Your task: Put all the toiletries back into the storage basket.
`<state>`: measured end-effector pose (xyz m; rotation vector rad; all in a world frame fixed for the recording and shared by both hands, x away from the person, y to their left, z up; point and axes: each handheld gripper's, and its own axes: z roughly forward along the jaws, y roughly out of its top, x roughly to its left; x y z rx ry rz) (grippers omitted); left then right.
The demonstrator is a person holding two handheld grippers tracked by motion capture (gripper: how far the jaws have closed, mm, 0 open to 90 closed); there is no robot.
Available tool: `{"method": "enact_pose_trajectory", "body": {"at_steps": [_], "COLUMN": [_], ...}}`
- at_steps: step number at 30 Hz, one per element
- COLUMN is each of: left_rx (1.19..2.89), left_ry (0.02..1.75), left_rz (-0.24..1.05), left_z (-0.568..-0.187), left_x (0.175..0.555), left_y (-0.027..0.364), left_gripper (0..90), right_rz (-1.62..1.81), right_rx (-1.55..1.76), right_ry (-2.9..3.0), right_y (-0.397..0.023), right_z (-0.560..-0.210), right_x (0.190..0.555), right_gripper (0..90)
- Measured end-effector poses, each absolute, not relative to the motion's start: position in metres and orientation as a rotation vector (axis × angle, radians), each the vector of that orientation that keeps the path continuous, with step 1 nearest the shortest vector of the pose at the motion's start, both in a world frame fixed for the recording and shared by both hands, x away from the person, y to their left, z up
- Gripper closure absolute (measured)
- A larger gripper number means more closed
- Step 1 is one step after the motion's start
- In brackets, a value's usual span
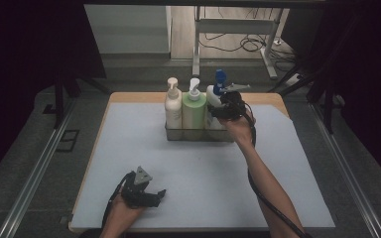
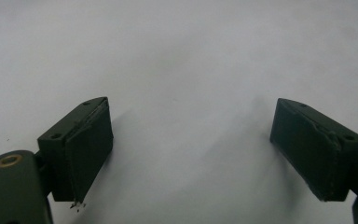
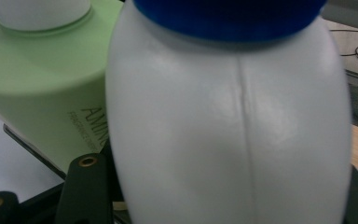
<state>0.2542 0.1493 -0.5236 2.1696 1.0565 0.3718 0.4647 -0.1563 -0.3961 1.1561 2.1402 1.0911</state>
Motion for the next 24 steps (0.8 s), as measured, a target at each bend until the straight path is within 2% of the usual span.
{"method": "enact_pose_trajectory", "body": {"at_steps": [24], "left_rx": [2.169], "left_ry": [1.055], "left_rz": [0.374], "left_z": [-0.5238], "left_x": [0.2542], "left_y": [0.1490], "left_gripper": [12.9], "right_rz": [1.089], "right_rx": [1.182], "right_ry": [2.137], "right_y": [-0.1637], "right_z": [-0.4027], "right_x": [0.4639], "right_gripper": [38.4]}}
